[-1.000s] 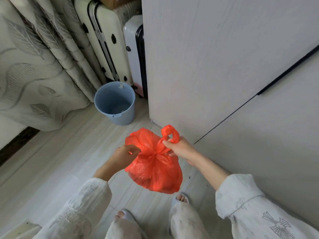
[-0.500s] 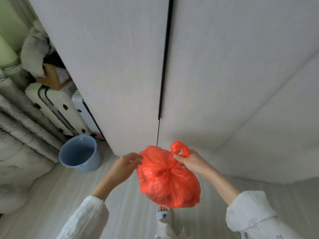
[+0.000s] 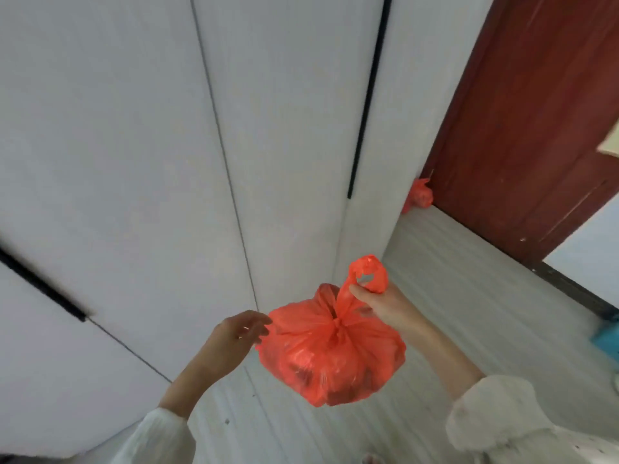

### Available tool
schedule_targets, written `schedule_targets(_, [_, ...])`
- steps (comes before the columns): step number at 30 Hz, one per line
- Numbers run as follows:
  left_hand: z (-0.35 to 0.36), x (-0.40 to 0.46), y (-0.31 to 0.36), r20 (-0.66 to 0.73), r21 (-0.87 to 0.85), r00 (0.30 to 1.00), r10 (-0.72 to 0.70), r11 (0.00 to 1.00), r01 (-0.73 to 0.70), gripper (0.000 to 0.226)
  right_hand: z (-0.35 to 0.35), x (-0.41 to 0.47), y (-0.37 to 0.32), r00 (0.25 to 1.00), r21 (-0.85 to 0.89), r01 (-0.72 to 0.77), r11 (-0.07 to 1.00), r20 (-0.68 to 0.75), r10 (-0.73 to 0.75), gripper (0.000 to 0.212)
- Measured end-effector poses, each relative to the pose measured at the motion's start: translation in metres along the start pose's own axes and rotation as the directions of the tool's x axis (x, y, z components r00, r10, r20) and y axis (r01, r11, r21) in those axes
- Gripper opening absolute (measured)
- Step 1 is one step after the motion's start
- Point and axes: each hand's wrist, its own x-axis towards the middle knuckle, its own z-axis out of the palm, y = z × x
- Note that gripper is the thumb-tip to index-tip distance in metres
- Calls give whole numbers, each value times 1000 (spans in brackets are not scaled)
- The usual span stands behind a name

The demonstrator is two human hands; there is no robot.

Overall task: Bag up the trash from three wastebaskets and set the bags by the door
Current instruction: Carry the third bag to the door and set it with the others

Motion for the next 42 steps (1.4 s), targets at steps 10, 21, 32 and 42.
schedule_targets(10, [220,160,154,251,16,961,117,992,-125,27,-264,55,62,943,104,-133,986,-292,158,16])
schedule_targets(21, [351,343,264,360,37,922,145,985,-169,29,-468,195,79,891,213,-144,966,-397,220,21])
schedule_targets(32, [438,604,380,412,-24,888,205,976,-215,31,-618,411,43,868,233,-164,958,-427,253,23])
schedule_targets(42, [504,786,428,372,29,926,68,996,-85,32,-729,621,32,897,190,-229,955,-340,283,24])
